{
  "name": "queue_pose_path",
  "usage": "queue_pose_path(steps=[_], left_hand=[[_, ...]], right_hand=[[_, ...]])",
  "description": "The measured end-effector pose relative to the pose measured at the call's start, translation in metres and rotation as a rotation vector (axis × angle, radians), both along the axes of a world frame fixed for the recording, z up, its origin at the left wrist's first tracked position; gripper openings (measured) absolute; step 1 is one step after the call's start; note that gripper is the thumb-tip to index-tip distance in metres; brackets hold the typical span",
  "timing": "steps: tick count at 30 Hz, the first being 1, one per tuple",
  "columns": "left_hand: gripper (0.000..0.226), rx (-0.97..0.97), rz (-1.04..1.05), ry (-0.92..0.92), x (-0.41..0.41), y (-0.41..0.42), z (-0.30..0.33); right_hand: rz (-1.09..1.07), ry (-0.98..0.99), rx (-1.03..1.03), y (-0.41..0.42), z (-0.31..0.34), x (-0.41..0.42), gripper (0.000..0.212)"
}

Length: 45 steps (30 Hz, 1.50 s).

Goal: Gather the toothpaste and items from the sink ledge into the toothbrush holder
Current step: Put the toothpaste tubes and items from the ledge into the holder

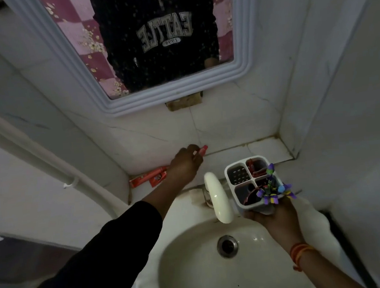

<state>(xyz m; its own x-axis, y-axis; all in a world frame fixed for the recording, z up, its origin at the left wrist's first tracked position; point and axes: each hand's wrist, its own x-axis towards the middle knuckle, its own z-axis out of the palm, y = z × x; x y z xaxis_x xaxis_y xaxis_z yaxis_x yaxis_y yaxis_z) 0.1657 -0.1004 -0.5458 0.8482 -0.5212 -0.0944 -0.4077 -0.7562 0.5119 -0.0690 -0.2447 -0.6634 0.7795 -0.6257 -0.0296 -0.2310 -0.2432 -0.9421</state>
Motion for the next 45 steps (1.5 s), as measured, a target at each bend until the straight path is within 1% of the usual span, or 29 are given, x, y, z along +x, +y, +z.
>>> queue_pose_path(steps=[2, 5, 6, 8, 10, 12, 15, 17, 19, 22, 24, 26, 27, 29, 30, 31, 32, 33, 34, 36, 37, 39, 41, 43, 44, 45], left_hand=[[0.043, -0.109, 0.007, 0.066, -0.012, -0.005, 0.036], [0.033, -0.081, -0.084, 0.078, -0.028, -0.013, 0.092], [0.030, -0.024, -0.126, 0.092, -0.034, -0.016, 0.108], [0.025, 0.165, -0.246, 0.077, -0.051, -0.026, 0.135], [0.028, 0.312, -0.346, 0.016, -0.070, -0.038, 0.144], [0.029, 0.385, -0.383, -0.025, -0.088, -0.048, 0.136], [0.027, 0.429, -0.366, -0.025, -0.109, -0.059, 0.111], [0.025, 0.409, -0.363, -0.019, -0.115, -0.060, 0.099], [0.022, 0.329, -0.360, 0.005, -0.114, -0.055, 0.098], [0.015, 0.143, -0.345, 0.055, -0.103, -0.041, 0.111], [0.013, 0.045, -0.284, 0.006, -0.088, -0.029, 0.115], [0.015, 0.002, -0.163, -0.042, -0.065, -0.017, 0.104], [0.017, 0.007, -0.104, -0.041, -0.052, -0.010, 0.093], [0.020, 0.090, -0.024, -0.030, -0.026, 0.004, 0.066], [0.023, 0.157, 0.002, -0.028, -0.014, 0.012, 0.050], [0.028, 0.233, 0.020, -0.009, -0.004, 0.018, 0.034], [0.037, 0.316, 0.025, 0.023, 0.004, 0.025, 0.020], [0.046, 0.387, 0.020, 0.059, 0.011, 0.031, 0.006], [0.054, 0.433, 0.013, 0.090, 0.018, 0.036, -0.006], [0.066, 0.448, 0.008, 0.107, 0.030, 0.042, -0.029], [0.067, 0.433, 0.027, 0.095, 0.036, 0.044, -0.039], [0.057, 0.397, 0.080, 0.043, 0.044, 0.044, -0.052], [0.041, 0.433, 0.065, -0.034, 0.043, 0.042, -0.058], [0.033, 0.517, 0.005, -0.153, 0.041, 0.044, -0.061], [0.033, 0.532, -0.014, -0.205, 0.040, 0.046, -0.059], [0.034, 0.501, -0.020, -0.241, 0.038, 0.046, -0.057]], right_hand=[[0.000, -0.009, -0.010, 0.000, 0.003, 0.000, 0.073], [-0.014, 0.011, -0.003, 0.002, 0.006, 0.000, 0.071], [-0.014, 0.008, 0.009, 0.002, 0.007, 0.000, 0.073], [-0.012, -0.004, 0.050, 0.001, 0.007, -0.001, 0.079], [-0.016, -0.024, 0.085, -0.001, 0.005, -0.001, 0.082], [0.002, -0.017, 0.074, -0.001, 0.005, 0.000, 0.081], [0.000, -0.022, 0.085, -0.002, 0.003, 0.001, 0.095], [-0.007, -0.016, 0.123, -0.003, 0.001, 0.001, 0.102], [0.009, -0.023, 0.123, -0.004, -0.003, 0.002, 0.106], [0.009, -0.029, 0.111, -0.007, -0.010, 0.003, 0.103], [0.017, -0.049, 0.053, -0.006, -0.007, 0.002, 0.101], [0.001, -0.065, 0.040, -0.008, -0.006, 0.001, 0.099], [-0.001, -0.066, 0.050, -0.008, -0.007, 0.001, 0.099], [0.012, -0.067, 0.061, -0.008, -0.007, 0.002, 0.095], [0.017, -0.048, 0.067, -0.008, -0.009, 0.002, 0.088], [0.025, -0.020, 0.060, -0.008, -0.008, 0.001, 0.075], [0.055, 0.025, 0.035, -0.006, -0.006, 0.000, 0.061], [0.081, 0.057, 0.011, -0.006, -0.006, -0.001, 0.052], [0.072, 0.064, -0.001, -0.007, -0.007, -0.002, 0.051], [0.024, 0.012, -0.020, -0.008, -0.007, -0.003, 0.066], [0.010, -0.007, -0.014, -0.007, -0.006, -0.001, 0.071], [0.015, -0.023, -0.015, -0.004, -0.005, 0.000, 0.065], [0.008, -0.034, -0.037, -0.001, 0.000, 0.000, 0.066], [0.008, -0.013, -0.071, 0.002, 0.005, 0.001, 0.071], [0.011, -0.005, -0.064, 0.003, 0.006, 0.002, 0.077], [0.011, -0.006, -0.043, 0.004, 0.009, 0.002, 0.085]])
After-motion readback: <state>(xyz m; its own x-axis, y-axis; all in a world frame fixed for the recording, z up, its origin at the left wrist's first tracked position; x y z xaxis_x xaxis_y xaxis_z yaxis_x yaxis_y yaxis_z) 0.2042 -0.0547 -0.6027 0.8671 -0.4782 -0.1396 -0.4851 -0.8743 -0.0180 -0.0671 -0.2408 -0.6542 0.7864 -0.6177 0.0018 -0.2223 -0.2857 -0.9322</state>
